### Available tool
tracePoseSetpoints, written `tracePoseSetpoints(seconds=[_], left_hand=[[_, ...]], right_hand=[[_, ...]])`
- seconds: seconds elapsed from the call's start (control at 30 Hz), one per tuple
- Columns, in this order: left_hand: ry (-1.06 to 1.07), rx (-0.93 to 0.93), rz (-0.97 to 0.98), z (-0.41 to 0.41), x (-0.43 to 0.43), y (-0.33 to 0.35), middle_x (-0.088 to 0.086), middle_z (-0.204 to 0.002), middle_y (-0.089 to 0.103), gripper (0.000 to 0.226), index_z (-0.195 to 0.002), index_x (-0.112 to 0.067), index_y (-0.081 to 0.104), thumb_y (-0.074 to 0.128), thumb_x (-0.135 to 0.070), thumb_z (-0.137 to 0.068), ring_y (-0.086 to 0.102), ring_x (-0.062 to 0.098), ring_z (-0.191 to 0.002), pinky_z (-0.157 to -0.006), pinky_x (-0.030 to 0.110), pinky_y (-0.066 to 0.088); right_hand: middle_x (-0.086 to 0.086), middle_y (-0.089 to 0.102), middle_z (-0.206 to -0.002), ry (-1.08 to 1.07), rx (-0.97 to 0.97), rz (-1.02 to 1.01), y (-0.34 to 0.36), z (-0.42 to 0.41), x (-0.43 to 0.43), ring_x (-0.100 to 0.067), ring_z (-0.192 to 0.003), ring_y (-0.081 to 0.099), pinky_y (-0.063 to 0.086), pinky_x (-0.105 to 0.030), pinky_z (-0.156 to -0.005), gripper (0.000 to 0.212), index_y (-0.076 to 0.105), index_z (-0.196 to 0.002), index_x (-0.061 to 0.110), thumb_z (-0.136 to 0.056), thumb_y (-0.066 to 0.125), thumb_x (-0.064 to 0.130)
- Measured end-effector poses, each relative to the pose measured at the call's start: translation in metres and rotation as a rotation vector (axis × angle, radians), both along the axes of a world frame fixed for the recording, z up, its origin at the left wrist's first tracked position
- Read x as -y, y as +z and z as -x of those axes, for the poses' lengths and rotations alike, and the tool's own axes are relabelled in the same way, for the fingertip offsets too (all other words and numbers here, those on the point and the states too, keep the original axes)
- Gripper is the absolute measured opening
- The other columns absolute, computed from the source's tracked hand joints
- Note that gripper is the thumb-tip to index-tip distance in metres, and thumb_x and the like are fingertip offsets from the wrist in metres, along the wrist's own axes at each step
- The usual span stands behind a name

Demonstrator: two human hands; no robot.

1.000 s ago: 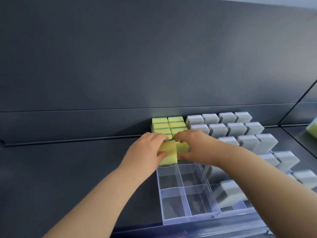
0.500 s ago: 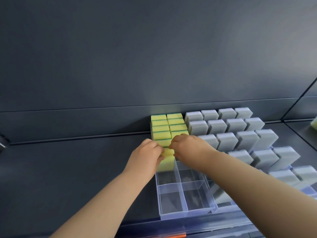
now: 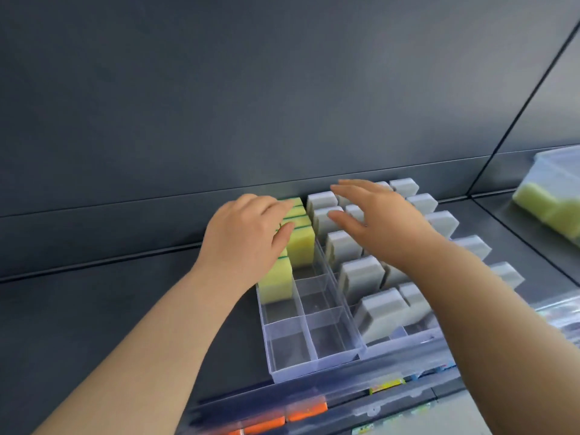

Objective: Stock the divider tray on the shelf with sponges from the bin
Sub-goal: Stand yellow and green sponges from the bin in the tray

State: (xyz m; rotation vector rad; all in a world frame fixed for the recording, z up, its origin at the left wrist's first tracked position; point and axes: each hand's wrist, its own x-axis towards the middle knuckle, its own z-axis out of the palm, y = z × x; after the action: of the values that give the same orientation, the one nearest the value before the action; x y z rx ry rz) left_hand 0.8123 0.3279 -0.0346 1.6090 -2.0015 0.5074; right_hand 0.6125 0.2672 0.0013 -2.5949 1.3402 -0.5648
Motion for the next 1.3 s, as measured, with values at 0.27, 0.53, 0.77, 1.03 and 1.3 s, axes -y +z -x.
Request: tracePoseSetpoints(seconds=[0.27,0.53,0.77,1.03,1.3], left_hand=[[-0.231,-0.025,0.076,0.168,-0.016,0.033,0.001,-0.102,0.069,0.037,-0.111,-0.014,0.068,0.046,-0.035,-0.089,0.064,0.024,-0.092,-0.075,0.034,0.051],[-0.411,-0.120,-0.074,0.384,-0.036,-0.025,-0.001,-0.096,0.070,0.040,-0.110,-0.015,0.069,0.043,-0.036,-0.088,0.065,0.022,-0.085,-0.066,0.033,0.054],[-0.364,0.077,-0.403,0.475,-0.045,-0.122,-0.011,-0.075,0.069,0.043,-0.087,-0.026,0.074,0.036,-0.044,-0.078,0.066,0.015,-0.062,-0.042,0.026,0.049],[-0.403,0.037,-0.300,0.555,0.032,-0.098,-0.005,-0.083,0.070,0.043,-0.101,-0.019,0.072,0.039,-0.041,-0.083,0.066,0.018,-0.073,-0.056,0.029,0.051],[-0.362,-0.282,0.021,0.617,0.188,-0.028,0.000,-0.104,0.068,0.038,-0.110,-0.014,0.068,0.044,-0.033,-0.088,0.060,0.019,-0.096,-0.072,0.030,0.051]], right_hand=[[0.006,0.045,-0.141,-0.242,0.146,0.103,0.022,0.180,-0.048,-0.013,-0.131,0.039,0.029,-0.026,-0.106,0.048,0.049,-0.133,0.024,-0.089,0.050,0.043],[0.003,0.051,-0.135,-0.523,0.131,-0.181,-0.050,0.397,-0.120,-0.016,-0.119,0.050,0.035,-0.025,-0.095,0.044,0.050,-0.131,0.024,-0.091,0.050,0.042],[0.005,0.046,-0.138,-0.635,-0.044,-0.556,-0.150,0.488,-0.161,-0.018,-0.121,0.048,0.043,-0.033,-0.094,0.046,0.042,-0.135,0.031,-0.094,0.038,0.052],[0.010,0.041,-0.142,-0.648,-0.008,-0.375,-0.135,0.576,-0.088,-0.013,-0.126,0.042,0.042,-0.030,-0.094,0.047,0.039,-0.137,0.031,-0.094,0.038,0.051],[0.013,0.044,-0.138,-0.690,-0.053,-0.142,-0.043,0.692,0.046,-0.008,-0.120,0.047,0.039,-0.025,-0.095,0.051,0.041,-0.135,0.036,-0.088,0.040,0.056]])
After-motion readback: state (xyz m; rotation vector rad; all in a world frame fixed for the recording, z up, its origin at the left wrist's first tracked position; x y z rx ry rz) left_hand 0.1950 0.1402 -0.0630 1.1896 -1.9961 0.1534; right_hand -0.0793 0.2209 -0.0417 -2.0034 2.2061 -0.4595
